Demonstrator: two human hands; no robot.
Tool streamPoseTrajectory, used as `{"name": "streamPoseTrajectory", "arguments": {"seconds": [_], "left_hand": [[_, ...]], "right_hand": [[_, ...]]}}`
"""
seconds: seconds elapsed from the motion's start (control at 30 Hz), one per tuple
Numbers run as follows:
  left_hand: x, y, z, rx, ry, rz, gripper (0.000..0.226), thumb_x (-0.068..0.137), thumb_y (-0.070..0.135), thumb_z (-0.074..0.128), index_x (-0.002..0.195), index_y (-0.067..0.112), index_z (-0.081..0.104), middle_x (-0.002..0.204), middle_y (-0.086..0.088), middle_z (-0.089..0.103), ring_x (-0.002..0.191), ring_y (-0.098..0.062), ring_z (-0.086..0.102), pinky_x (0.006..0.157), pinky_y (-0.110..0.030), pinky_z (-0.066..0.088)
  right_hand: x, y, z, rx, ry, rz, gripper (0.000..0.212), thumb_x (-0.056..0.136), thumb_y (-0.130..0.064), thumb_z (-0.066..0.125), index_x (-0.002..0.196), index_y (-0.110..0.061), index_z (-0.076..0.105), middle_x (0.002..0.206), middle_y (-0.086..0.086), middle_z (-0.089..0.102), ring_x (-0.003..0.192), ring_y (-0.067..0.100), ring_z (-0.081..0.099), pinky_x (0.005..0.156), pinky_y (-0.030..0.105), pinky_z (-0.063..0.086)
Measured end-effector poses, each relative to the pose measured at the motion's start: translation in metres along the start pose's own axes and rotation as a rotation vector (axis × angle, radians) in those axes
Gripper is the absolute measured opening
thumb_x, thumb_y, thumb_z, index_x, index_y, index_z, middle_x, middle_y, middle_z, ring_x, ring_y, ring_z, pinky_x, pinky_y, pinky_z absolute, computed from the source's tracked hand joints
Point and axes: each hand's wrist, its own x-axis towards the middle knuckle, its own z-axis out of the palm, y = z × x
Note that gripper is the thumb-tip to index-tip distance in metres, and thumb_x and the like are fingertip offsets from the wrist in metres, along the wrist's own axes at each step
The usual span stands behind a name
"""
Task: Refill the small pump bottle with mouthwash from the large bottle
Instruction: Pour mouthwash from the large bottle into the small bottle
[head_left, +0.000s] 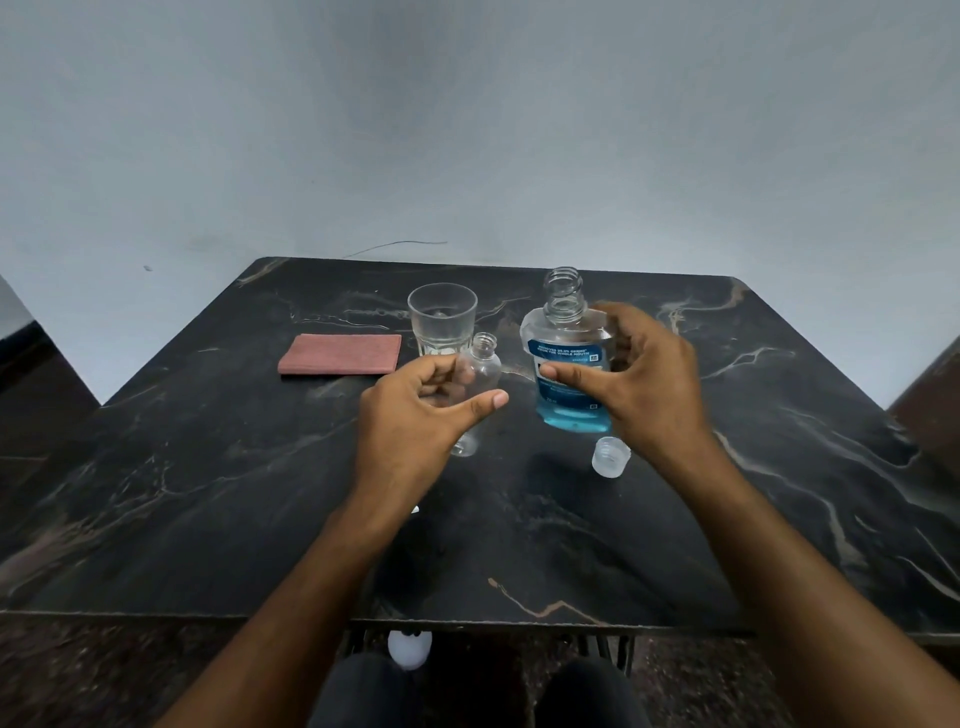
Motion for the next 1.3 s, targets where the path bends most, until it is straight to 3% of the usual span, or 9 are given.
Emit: {"name": "streamPoseTrajectory", "arguments": {"seconds": [0.07,0.17,0.27,0.37,0.43,0.57,0.73,0.97,1.3], "left_hand": [[0.000,0.002,0.001,-0.019,0.007,-0.005,0.052,0.066,0.030,0.096,0.113,0.022,0.076,0.102,0.007,0.080,0.096,-0.008,0.077,0.087,-0.037,0.063],[0.000,0.005,0.002,-0.038,0.010,-0.009,0.051,0.066,0.026,0.096,0.113,0.020,0.076,0.100,0.007,0.080,0.093,-0.006,0.077,0.085,-0.032,0.064],[0.002,0.007,0.003,-0.044,0.020,-0.010,0.048,0.066,0.026,0.096,0.110,0.020,0.077,0.097,0.006,0.081,0.090,-0.009,0.078,0.078,-0.027,0.063],[0.004,0.009,0.005,-0.065,0.012,-0.027,0.048,0.066,0.024,0.096,0.110,0.019,0.077,0.096,0.004,0.081,0.089,-0.012,0.078,0.076,-0.027,0.063],[0.005,0.011,0.007,-0.070,0.002,-0.033,0.050,0.065,0.023,0.096,0.111,0.017,0.077,0.096,0.004,0.081,0.089,-0.011,0.078,0.080,-0.029,0.063],[0.005,0.012,0.010,-0.060,-0.005,-0.031,0.052,0.064,0.023,0.097,0.112,0.017,0.078,0.094,0.006,0.081,0.088,-0.007,0.078,0.080,-0.026,0.063],[0.002,0.013,0.009,-0.033,-0.017,-0.009,0.058,0.065,0.024,0.096,0.118,0.014,0.075,0.097,0.006,0.081,0.088,-0.004,0.077,0.080,-0.025,0.063],[0.002,0.014,0.011,-0.018,-0.025,0.005,0.059,0.064,0.026,0.096,0.118,0.015,0.076,0.101,0.005,0.080,0.090,-0.005,0.077,0.083,-0.028,0.063],[0.001,0.012,0.011,0.011,-0.015,0.030,0.053,0.063,0.028,0.096,0.111,0.017,0.078,0.089,0.010,0.080,0.079,0.002,0.076,0.068,-0.011,0.057]], "right_hand": [[0.004,-0.003,-0.002,-0.076,0.012,-0.050,0.071,0.062,-0.040,0.086,0.126,-0.020,0.063,0.108,-0.014,0.067,0.091,-0.003,0.068,0.077,0.011,0.056],[0.009,-0.005,-0.006,-0.139,0.007,-0.105,0.072,0.062,-0.044,0.081,0.129,-0.032,0.057,0.105,-0.022,0.060,0.086,-0.018,0.061,0.077,0.002,0.049],[0.014,-0.003,-0.011,-0.219,-0.012,-0.131,0.074,0.067,-0.039,0.081,0.134,-0.043,0.049,0.104,-0.019,0.060,0.089,-0.009,0.063,0.080,0.002,0.048],[0.016,0.003,-0.011,-0.334,-0.040,-0.211,0.072,0.073,-0.025,0.085,0.136,-0.038,0.053,0.105,-0.013,0.060,0.088,-0.003,0.057,0.078,-0.004,0.042],[0.016,0.007,-0.011,-0.411,-0.063,-0.236,0.071,0.076,-0.021,0.084,0.139,-0.035,0.053,0.109,-0.005,0.065,0.091,0.000,0.054,0.078,0.001,0.042],[0.015,0.010,-0.010,-0.499,-0.128,-0.270,0.067,0.082,-0.018,0.080,0.142,-0.031,0.051,0.114,0.004,0.066,0.098,0.014,0.058,0.082,0.026,0.053],[0.013,0.012,-0.009,-0.529,-0.162,-0.298,0.068,0.085,-0.015,0.076,0.144,-0.032,0.047,0.119,0.006,0.064,0.104,0.021,0.061,0.081,0.034,0.057],[0.013,0.010,-0.010,-0.598,-0.179,-0.352,0.069,0.086,-0.014,0.075,0.145,-0.031,0.045,0.118,0.008,0.063,0.101,0.025,0.062,0.077,0.036,0.057],[0.013,0.006,-0.011,-0.726,-0.185,-0.451,0.069,0.084,-0.007,0.076,0.144,-0.020,0.047,0.116,0.016,0.065,0.097,0.030,0.064,0.074,0.029,0.048]]}}
